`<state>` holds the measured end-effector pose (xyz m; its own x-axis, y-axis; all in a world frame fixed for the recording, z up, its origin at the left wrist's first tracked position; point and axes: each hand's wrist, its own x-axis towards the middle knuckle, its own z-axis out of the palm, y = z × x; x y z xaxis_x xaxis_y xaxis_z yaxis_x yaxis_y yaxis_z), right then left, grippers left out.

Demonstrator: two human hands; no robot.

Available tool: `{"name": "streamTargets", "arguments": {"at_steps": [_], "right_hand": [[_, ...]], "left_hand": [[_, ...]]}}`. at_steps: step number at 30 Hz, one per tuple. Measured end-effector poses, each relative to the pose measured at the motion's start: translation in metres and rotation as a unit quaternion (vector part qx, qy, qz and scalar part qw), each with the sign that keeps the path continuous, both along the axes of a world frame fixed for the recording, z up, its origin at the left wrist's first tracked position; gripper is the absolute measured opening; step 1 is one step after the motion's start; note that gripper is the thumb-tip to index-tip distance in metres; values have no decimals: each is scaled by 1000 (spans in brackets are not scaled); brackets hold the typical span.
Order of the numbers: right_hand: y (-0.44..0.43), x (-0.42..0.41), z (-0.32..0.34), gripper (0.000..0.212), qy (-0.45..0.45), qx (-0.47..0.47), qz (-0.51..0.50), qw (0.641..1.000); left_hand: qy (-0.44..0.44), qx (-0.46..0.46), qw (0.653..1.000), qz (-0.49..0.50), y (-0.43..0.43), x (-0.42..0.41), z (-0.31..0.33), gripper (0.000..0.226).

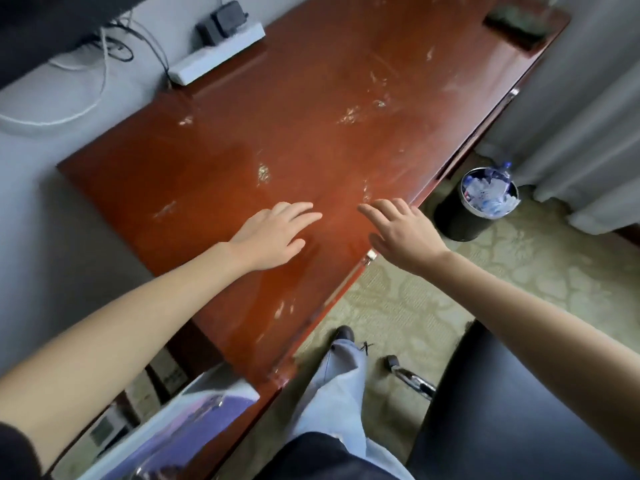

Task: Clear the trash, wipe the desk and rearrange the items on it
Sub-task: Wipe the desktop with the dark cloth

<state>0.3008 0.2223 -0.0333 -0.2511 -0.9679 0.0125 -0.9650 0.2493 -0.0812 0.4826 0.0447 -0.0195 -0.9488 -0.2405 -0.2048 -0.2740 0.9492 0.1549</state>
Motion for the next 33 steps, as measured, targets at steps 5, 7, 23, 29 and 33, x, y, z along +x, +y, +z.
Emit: {"name": "streamTargets", "arguments": {"at_steps": [5, 7, 23, 29, 33], "right_hand": [[-31, -93, -7, 59, -18, 53, -45, 997], [-41, -128, -9, 60, -24, 73, -57, 995], [-105, -458, -46, 46, -41, 11, -105, 993], [-129, -587, -47, 49, -12, -16, -141, 990], [-153, -646, -49, 53, -43, 18, -188, 981]], "left_hand": [[-17, -12, 1000, 16, -22, -104, -20, 55], [-24, -11, 1000, 10, -29, -141, -23, 56], [-16, -5, 997, 71, -78, -461, -46, 54], [2, -18, 991, 134, -105, -577, -46, 52], [2, -33, 989, 142, -133, -632, -44, 50]]}}
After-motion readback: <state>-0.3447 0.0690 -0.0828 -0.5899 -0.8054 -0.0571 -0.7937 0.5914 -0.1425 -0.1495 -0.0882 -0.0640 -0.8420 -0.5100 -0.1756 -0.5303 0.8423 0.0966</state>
